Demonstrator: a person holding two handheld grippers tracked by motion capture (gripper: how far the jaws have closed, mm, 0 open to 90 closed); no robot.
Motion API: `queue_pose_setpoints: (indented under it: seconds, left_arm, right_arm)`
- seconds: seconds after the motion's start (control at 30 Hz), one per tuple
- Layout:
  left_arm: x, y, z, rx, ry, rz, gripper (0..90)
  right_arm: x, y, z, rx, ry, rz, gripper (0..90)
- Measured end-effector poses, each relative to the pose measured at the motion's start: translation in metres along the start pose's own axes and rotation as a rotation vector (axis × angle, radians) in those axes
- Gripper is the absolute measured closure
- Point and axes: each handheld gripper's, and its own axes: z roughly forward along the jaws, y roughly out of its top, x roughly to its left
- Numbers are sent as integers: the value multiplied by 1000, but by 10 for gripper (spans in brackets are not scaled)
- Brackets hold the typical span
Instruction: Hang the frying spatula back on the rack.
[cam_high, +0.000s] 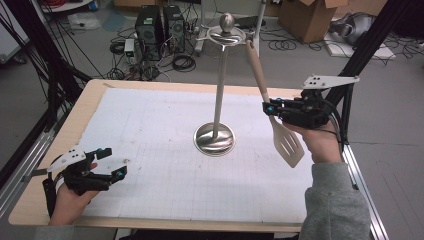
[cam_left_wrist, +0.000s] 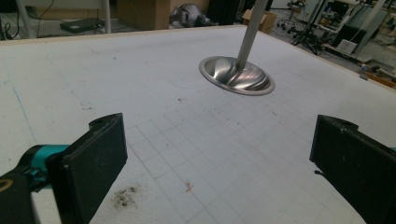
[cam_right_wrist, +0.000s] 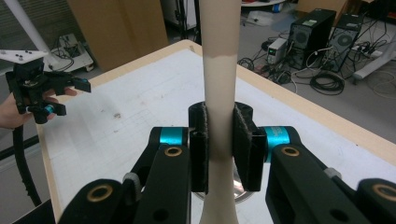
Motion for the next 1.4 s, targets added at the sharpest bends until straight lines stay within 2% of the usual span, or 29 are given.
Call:
queue_pose_setpoints:
  seconds: [0.83,1.4]
  left_arm:
    - [1,-2,-4,4,14,-4,45]
    - [2,-3,-7,-5,23,-4,45]
  right_arm:
    - [3,0,26,29,10,-1,782]
    - [6,1,48,31,-9,7,782]
